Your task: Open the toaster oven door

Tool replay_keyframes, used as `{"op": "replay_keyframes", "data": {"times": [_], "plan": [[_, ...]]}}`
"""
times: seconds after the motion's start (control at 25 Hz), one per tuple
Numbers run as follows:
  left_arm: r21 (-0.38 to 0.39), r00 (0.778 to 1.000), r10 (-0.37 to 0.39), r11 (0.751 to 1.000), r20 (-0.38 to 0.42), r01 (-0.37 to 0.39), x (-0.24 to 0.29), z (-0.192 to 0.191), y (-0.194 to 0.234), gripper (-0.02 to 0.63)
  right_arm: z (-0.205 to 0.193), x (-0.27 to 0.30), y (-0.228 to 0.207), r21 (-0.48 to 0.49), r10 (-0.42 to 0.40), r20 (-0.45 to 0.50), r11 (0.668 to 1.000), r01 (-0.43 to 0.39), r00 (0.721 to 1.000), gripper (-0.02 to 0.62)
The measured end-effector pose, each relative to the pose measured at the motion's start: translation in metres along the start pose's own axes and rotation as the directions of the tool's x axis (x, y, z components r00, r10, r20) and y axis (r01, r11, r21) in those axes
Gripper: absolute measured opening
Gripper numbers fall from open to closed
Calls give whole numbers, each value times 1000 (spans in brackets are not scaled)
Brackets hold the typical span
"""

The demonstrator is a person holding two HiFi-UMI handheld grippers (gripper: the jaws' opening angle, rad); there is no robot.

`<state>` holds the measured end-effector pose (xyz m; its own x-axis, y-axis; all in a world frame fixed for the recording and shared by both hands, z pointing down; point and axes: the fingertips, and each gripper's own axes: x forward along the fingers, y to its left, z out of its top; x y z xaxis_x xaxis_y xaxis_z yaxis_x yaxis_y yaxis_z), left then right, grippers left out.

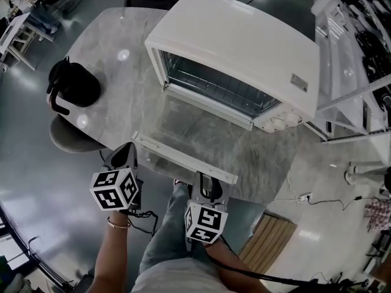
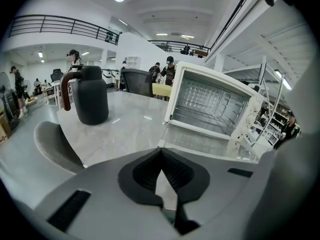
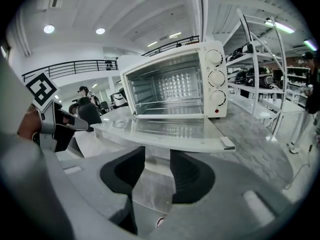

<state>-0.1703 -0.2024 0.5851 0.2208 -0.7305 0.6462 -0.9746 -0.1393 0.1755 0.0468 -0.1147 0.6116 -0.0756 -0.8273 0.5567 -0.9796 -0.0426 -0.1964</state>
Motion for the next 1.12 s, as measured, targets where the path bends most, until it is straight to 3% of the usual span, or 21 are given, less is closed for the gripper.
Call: {"op": "replay_keyframes", "data": {"times": [0.68,1.12], "plan": [[-13,999,35,999,-11,-35,8,-13,19,5,-24,13,-7,47,-66,61,997,63,996,160],[-16,999,38,999,-12,-38,11,-19,17,5,-19,10,-4,-7,-29,82,1000,29,996,160]]}}
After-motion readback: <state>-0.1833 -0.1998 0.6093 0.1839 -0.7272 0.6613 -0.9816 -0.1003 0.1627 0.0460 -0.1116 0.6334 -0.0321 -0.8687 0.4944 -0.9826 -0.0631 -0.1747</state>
